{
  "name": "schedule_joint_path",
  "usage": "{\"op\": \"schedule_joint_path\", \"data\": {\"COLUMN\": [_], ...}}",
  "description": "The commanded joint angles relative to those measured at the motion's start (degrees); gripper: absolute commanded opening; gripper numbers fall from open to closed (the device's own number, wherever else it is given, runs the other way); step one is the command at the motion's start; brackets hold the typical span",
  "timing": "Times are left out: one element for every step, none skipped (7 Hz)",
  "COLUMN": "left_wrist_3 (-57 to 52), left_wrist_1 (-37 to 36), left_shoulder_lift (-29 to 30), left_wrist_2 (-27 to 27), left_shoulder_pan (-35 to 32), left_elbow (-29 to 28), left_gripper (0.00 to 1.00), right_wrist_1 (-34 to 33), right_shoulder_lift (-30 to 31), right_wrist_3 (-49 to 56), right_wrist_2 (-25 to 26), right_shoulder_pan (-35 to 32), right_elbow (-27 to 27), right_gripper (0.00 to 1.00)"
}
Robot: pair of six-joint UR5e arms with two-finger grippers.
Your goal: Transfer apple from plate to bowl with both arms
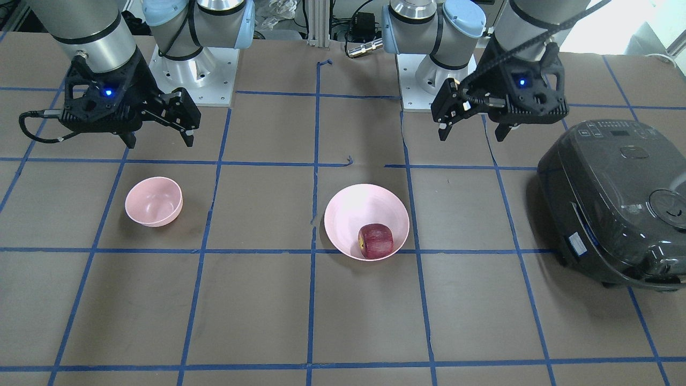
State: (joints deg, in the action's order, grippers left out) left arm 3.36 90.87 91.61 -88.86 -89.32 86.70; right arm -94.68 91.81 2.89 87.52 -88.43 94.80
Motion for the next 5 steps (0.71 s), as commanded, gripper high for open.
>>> {"op": "schedule_joint_path", "data": {"left_wrist_3": [7.8, 13.3, 18.4, 21.3, 22.2], "left_wrist_1": [-8.7, -13.6, -17.9, -22.6, -29.1], "left_shoulder_lift": [6.4, 9.6, 12.9, 15.4, 17.6], "left_wrist_2": [0.2, 0.2, 0.2, 0.2, 0.2], "left_shoulder_pan": [-0.9, -2.8, -5.3, -8.1, -9.8], "left_elbow": [3.0, 4.8, 6.1, 7.8, 10.0], "left_gripper": [1.00, 1.00, 1.00, 1.00, 1.00], "right_wrist_1": [0.1, 0.1, 0.0, 0.1, 0.5], "right_shoulder_lift": [-0.1, -0.1, -0.2, -0.7, -1.4], "right_wrist_3": [0.1, 0.1, -0.5, -0.4, 0.2], "right_wrist_2": [0.2, 0.2, 0.3, 0.3, 1.8], "right_shoulder_pan": [0.0, 0.0, 0.0, 0.5, 1.8], "right_elbow": [0.0, 0.0, 0.0, 0.0, 0.5], "right_gripper": [1.00, 1.00, 1.00, 1.00, 1.00]}}
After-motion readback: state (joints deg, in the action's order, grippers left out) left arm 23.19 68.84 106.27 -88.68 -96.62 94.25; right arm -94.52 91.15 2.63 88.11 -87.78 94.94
